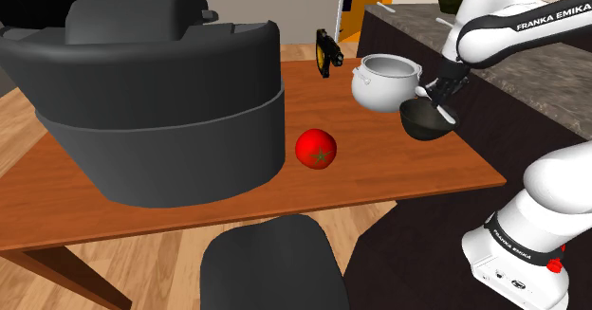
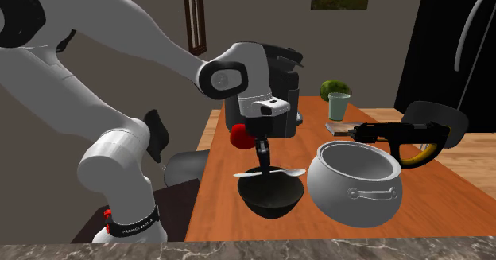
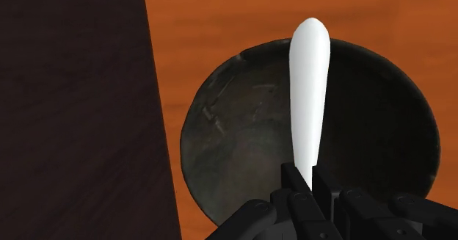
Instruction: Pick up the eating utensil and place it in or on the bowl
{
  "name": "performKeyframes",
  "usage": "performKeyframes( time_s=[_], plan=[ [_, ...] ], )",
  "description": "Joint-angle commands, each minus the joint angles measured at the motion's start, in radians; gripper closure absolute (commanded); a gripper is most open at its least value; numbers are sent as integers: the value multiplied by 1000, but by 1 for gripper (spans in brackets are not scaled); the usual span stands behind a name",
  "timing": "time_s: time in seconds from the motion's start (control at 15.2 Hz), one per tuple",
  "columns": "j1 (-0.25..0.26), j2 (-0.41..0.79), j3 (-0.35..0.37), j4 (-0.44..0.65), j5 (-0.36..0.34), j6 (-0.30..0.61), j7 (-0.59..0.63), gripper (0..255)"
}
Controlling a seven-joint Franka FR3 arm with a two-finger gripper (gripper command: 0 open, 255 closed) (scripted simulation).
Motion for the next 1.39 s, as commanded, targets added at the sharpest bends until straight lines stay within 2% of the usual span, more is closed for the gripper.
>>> performKeyframes(
  time_s=[0.0,0.2,0.66,0.73,1.06,1.32],
  plan=[
    [-3,17,1,-17,-5,34,7,255],
    [-8,46,3,-45,-15,90,19,255],
    [-8,46,3,-45,-15,90,19,255],
    [-8,46,3,-45,-15,90,19,0],
    [-8,46,3,-45,-15,90,19,0],
    [16,-47,13,24,18,-73,4,0]
  ],
)
